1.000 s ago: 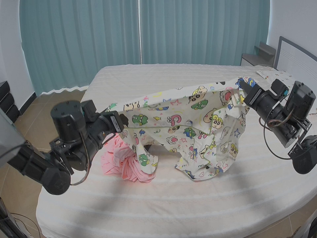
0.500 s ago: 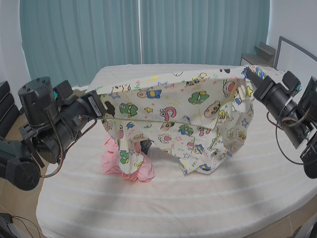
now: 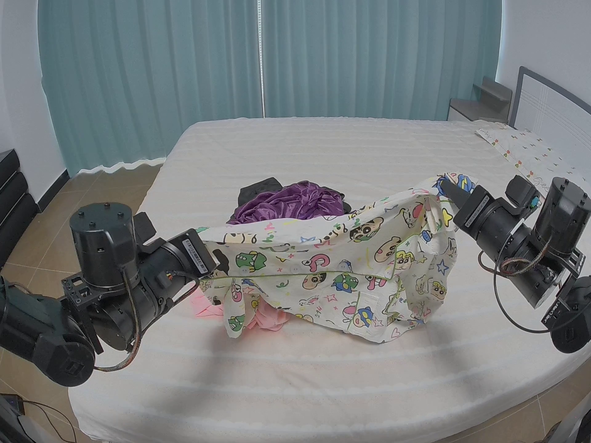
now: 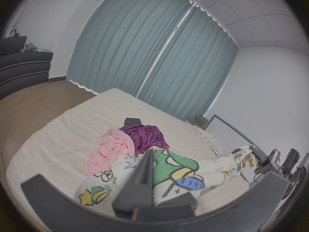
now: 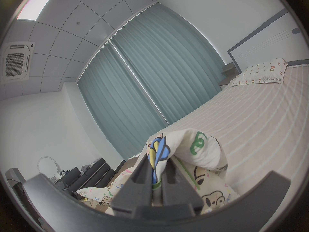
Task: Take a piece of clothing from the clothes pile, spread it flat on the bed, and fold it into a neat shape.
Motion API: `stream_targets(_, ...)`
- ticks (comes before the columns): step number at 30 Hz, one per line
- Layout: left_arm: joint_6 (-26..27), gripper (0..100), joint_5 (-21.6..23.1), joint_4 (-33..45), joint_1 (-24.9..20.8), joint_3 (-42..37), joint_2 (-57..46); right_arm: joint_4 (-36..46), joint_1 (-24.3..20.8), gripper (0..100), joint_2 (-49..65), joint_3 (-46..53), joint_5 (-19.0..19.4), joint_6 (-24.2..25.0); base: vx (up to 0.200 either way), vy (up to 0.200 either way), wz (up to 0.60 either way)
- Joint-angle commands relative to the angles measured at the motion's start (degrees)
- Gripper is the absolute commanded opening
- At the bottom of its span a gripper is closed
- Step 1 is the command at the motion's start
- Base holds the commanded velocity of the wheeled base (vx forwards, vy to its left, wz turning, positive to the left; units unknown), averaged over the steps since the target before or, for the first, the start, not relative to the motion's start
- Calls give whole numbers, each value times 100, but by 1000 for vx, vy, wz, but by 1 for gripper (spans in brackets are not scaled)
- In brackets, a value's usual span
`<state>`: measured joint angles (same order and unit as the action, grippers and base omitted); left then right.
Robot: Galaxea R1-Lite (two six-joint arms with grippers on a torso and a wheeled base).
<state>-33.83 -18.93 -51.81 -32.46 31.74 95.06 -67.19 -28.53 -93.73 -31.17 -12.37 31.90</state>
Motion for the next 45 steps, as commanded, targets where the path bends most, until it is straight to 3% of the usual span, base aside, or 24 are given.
stream_targets(1, -150, 0, 4, -5, -58, -54, 74, -4, -13, 0, 22, 15, 7, 9, 0, 0, 0)
stream_targets(10, -352, 0, -5, -5, -234, -274, -49, -4, -65, 0, 514, 138, 77, 18, 0, 0, 0)
stream_targets(21, -326, 0, 4, -5, -603, -142, -84, -4, -57, 0, 602, 296, 24, 0, 0, -200, 0)
stream_targets(45, -309, 0, -14, 31, -682, 552, 320, -13, 233, 0, 312, 208, 68, 9, 0, -200, 0)
